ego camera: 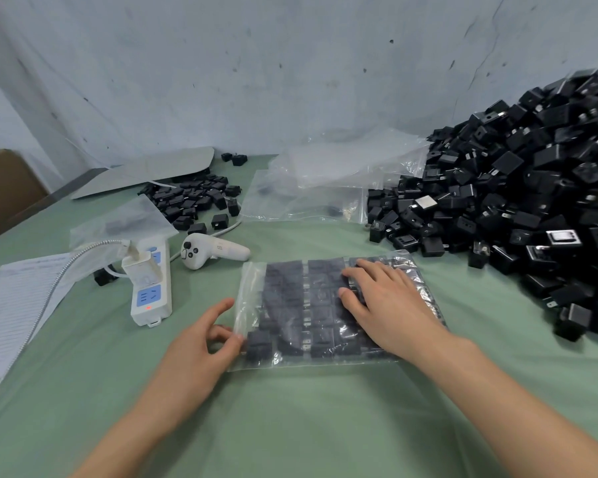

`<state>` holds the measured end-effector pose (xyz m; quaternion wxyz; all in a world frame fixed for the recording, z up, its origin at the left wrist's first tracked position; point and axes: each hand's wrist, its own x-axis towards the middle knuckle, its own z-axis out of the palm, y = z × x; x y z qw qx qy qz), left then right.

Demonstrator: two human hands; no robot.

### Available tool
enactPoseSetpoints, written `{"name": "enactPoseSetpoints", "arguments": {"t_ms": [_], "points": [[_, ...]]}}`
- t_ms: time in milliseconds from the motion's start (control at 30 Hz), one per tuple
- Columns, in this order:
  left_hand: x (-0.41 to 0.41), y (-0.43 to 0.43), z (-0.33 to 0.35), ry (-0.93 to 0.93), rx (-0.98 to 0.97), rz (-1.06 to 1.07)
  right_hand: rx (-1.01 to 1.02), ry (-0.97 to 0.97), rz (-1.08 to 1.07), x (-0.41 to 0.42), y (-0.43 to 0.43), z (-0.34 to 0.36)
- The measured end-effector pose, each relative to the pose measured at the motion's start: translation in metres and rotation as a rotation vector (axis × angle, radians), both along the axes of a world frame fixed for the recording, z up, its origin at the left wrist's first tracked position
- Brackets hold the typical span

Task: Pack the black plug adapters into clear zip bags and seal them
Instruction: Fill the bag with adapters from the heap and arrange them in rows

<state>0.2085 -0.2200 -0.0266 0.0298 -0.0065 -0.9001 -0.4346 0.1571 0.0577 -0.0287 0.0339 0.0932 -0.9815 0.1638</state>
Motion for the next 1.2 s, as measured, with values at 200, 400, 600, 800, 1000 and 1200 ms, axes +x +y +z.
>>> {"name": "enactPoseSetpoints", "arguments": {"t_ms": [200, 400, 600, 800, 1000, 1200], "points": [[0.002, 0.012, -0.005, -0.021, 0.055, 0.013, 0.001, 0.01, -0.001, 0.0, 0.0, 0.0], [0.0, 0.003, 0.0, -0.071, 0.111, -0.042, -0.006, 0.024, 0.0, 0.0, 0.0, -0.001], [0.003, -0.003, -0.002, -0.107, -0.104, -0.131, 0.006, 0.05, 0.002, 0.001, 0.0, -0.001], [0.0, 0.005, -0.003, -0.075, -0.2, -0.103, 0.001, 0.098, 0.011, 0.004, -0.001, 0.004], [-0.005, -0.005, 0.009, -0.093, -0.081, -0.017, -0.148, 0.19, -0.092, 0.004, 0.021, 0.022], [-0.018, -0.018, 0.01, -0.049, -0.022, 0.097, -0.049, 0.124, -0.482, 0.01, 0.089, 0.021]]}}
